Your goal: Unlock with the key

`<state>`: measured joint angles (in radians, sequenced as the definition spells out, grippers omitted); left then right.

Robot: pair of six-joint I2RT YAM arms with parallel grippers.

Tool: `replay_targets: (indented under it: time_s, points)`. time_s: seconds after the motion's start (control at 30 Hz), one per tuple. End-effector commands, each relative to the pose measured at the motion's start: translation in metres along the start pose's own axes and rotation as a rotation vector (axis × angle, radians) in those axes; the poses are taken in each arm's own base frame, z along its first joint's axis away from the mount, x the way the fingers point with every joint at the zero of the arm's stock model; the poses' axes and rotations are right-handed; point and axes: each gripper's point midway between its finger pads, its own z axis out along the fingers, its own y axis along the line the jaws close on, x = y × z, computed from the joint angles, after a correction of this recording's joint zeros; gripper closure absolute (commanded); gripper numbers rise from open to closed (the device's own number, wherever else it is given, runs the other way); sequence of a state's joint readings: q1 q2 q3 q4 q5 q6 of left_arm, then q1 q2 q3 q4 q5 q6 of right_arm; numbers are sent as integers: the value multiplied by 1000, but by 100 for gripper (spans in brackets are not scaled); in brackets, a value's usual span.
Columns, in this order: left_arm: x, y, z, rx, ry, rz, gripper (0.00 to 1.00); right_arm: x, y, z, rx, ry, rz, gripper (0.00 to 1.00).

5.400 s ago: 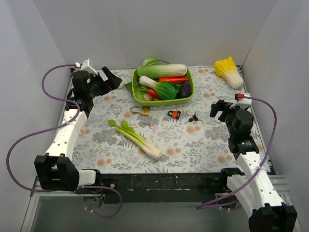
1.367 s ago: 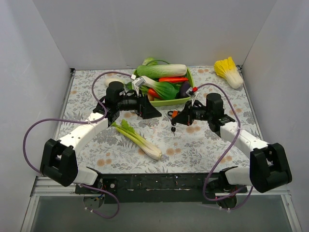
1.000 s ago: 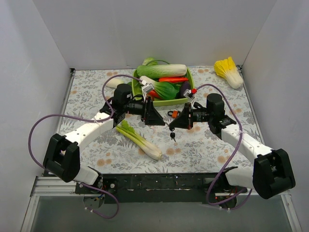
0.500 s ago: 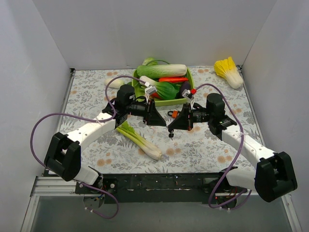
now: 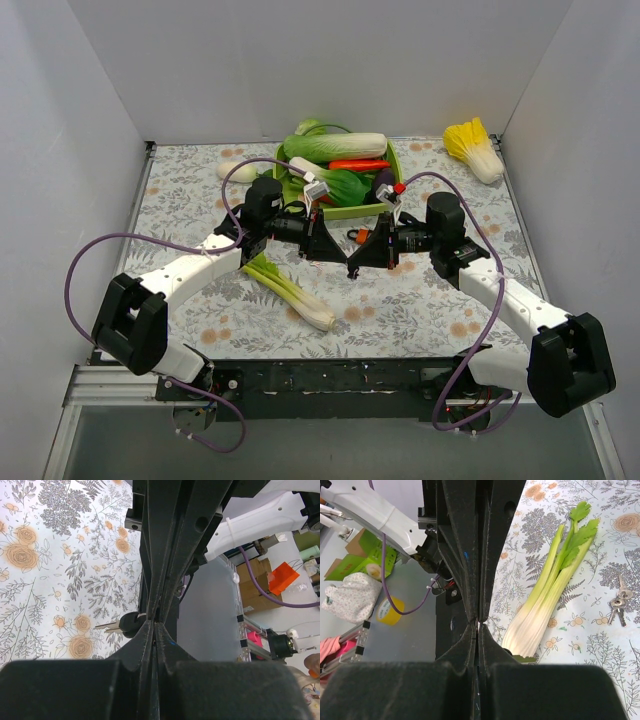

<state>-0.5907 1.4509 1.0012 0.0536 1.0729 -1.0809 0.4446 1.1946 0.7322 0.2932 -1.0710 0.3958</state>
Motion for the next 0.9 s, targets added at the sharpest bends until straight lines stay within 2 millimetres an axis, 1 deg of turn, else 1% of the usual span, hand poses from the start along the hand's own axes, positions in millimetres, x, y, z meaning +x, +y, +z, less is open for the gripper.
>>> replay_targets:
  time_s: [0.0, 0.03, 0.13, 0.17, 0.27, 0.37, 0.47, 0.63, 0.77, 0.83, 0.87]
  points:
    - [-2, -6, 0, 7, -10, 40, 100, -22, 9, 2, -16, -35, -77, 99]
    - [-1, -7, 0, 10, -13, 39, 100, -21, 9, 1, -16, -33, -74, 99]
    - [-1, -11, -2, 22, -14, 47, 100, -16, 9, 1, -15, -17, -62, 89]
    - [-1, -12, -2, 24, -14, 50, 100, -15, 10, 1, -18, -12, -61, 83]
    - [-2, -13, -2, 29, -14, 53, 100, -9, 10, -1, -21, 5, -55, 75]
    - [-1, -12, -2, 26, -14, 51, 100, -5, 12, 0, -30, 15, -49, 70]
    - [-1, -11, -2, 26, -11, 50, 100, 1, 13, 1, -38, 29, -37, 67]
    - [-1, -11, -2, 20, -13, 54, 100, 5, 14, 1, -35, 44, -37, 67]
    - [-1, -8, -2, 10, -16, 57, 100, 10, 9, 2, -17, 66, -29, 67]
    - [-2, -7, -2, -1, -19, 57, 100, 11, 7, 1, -9, 71, -26, 69]
    - [-2, -8, -2, -1, -19, 63, 100, 12, 7, 2, -5, 72, -26, 72]
